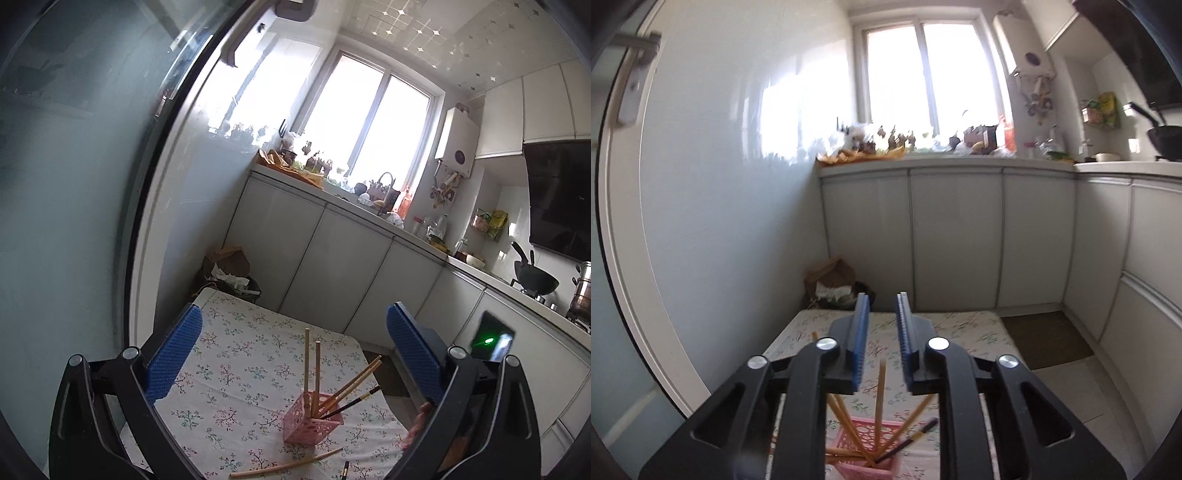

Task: Organize utensils
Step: 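Carry the chopstick over the pink cup and open the right tool, then move both open tools to the last chopstick and black paintbrush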

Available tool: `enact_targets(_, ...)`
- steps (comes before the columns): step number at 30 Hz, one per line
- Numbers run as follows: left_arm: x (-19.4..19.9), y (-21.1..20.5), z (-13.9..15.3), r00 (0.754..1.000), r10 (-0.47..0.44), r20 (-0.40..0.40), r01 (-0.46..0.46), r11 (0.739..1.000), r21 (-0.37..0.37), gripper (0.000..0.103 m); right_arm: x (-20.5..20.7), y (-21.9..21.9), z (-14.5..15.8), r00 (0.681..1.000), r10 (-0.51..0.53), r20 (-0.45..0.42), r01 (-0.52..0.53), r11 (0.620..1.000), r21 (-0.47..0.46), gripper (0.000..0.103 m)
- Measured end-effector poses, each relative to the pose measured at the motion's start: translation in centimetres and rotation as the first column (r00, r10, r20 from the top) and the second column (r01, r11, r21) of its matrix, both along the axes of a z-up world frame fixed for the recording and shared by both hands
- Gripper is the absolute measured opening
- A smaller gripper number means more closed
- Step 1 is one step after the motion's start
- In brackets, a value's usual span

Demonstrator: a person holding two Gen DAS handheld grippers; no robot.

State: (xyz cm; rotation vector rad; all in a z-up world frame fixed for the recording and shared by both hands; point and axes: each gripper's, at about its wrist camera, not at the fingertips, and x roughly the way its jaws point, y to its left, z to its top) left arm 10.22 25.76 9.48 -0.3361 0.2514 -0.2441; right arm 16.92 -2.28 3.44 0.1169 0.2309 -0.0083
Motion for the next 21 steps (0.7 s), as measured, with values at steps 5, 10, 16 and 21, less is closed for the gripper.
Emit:
enact_targets(5,-0.4,-2.5,0.2,0.999,-0.044,-0.02,0.045,0.997,0.066,0.096,-6.1,-3.2,1.5,0.992,-0.115,0.052,0.111,0.992,0.058,0.084)
enact_targets(10,-0.3,-6.0,-0.4,0.989,-0.121,-0.082,0.134,0.975,0.176,0.096,-11.7,-6.7,-1.0,0.989,-0.148,-0.016,0.149,0.984,0.096,0.096)
enact_targets(16,-0.1,-11.2,-4.6,0.937,-0.248,-0.245,0.321,0.888,0.33,0.096,-14.8,-10.0,-8.6,0.948,-0.078,-0.309,0.133,0.978,0.163,0.096)
enact_targets(21,2.1,-15.7,-11.3,0.838,-0.293,-0.46,0.504,0.74,0.445,0.096,-16.5,-11.3,-14.5,0.877,-0.034,-0.479,0.149,0.968,0.204,0.096)
